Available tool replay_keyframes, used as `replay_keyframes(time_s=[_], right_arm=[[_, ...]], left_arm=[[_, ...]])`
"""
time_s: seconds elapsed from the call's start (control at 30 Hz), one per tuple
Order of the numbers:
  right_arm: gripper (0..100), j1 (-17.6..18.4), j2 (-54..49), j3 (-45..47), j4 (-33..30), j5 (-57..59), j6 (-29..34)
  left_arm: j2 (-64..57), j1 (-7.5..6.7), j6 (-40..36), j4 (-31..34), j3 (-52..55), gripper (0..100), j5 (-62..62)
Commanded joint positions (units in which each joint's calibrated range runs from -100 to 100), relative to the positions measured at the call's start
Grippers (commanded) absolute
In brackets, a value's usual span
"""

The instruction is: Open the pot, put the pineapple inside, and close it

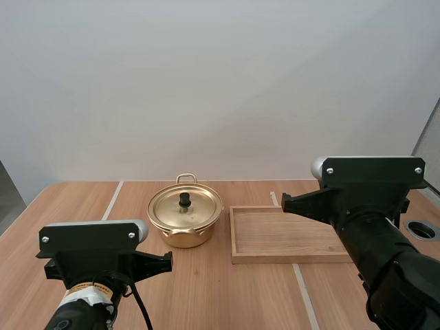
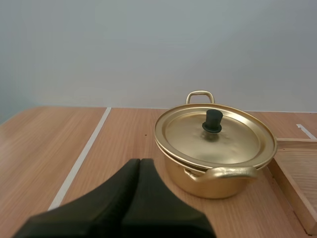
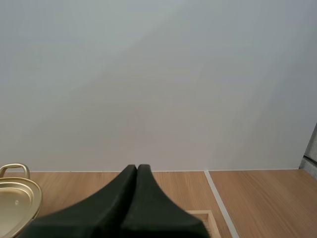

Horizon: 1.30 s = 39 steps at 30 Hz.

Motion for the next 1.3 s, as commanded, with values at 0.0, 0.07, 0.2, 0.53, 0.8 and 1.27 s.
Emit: replay_keyframes(time_s=[0.0,0.07,0.2,0.53,0.8,1.27], right_arm=[[0,-0.2,-0.3,0.2,0.1,-0.5,0.0],[0,-0.2,-0.3,0.2,0.1,-0.5,0.0],[0,-0.2,-0.3,0.2,0.1,-0.5,0.0],[0,-0.2,-0.3,0.2,0.1,-0.5,0.0],[0,-0.2,-0.3,0.2,0.1,-0.5,0.0],[0,-0.2,-0.3,0.2,-15.5,7.7,9.3]], left_arm=[[-0.3,-0.11,-4.6,3.9,0.0,0,-0.5],[-0.3,-0.11,-4.9,4.0,0.0,0,-0.5],[-0.3,-0.11,-4.8,3.8,0.0,0,-0.5],[-0.3,-0.11,-4.8,3.8,0.0,0,-1.1],[-0.3,-0.11,-4.8,3.8,0.0,0,-1.1],[-0.3,-0.11,-4.8,3.8,0.0,0,-1.1]])
